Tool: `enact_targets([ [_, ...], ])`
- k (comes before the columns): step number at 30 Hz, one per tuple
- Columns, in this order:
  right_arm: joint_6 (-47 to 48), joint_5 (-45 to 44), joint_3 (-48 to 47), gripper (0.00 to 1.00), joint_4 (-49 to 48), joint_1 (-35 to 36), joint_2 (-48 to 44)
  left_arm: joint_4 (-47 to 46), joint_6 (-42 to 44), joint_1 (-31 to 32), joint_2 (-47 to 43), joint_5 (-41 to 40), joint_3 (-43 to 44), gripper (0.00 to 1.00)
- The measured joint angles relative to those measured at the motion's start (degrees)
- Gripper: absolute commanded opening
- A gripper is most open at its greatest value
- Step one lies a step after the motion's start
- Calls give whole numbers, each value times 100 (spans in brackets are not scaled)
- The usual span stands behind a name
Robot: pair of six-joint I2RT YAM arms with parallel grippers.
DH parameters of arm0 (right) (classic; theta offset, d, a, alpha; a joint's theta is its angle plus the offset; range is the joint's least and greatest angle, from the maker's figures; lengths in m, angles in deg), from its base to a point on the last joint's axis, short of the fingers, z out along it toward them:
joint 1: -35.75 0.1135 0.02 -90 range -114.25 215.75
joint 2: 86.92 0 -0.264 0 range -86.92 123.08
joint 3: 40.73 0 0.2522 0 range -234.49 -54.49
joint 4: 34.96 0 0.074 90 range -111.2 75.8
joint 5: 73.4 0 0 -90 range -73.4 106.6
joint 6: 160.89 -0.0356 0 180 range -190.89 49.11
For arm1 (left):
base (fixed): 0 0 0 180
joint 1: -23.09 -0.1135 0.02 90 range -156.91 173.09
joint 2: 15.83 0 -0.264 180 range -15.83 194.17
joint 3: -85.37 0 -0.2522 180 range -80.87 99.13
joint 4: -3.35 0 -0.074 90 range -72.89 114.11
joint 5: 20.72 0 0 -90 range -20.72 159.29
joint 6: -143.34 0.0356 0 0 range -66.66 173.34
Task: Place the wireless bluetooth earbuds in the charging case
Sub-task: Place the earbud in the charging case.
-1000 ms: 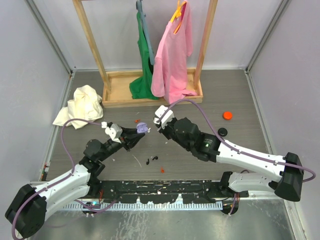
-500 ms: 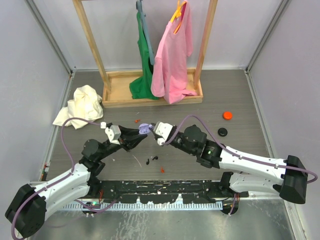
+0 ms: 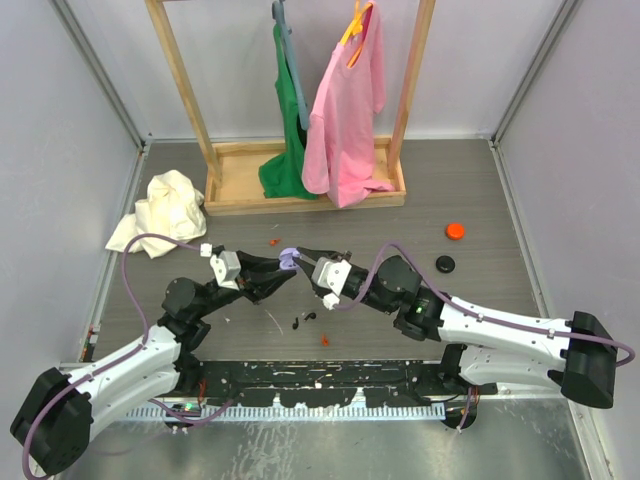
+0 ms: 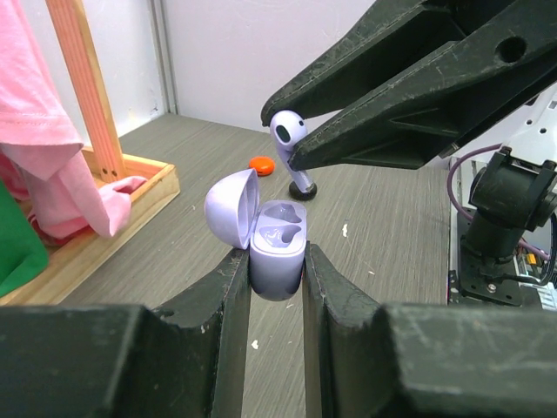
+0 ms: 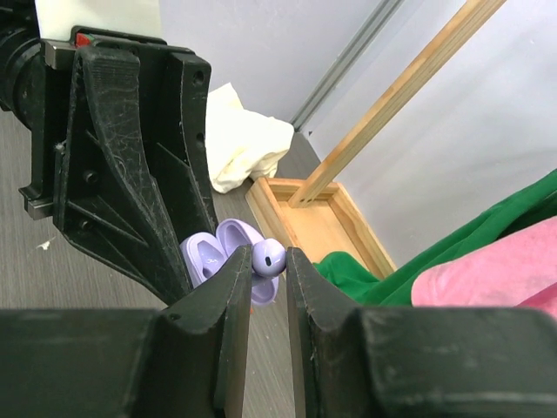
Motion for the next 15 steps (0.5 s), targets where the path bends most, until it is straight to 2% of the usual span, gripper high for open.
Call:
enact_targets([
  [15,234,42,219,15,-372,46,63,-7,-282,0,-61,24,11,0],
])
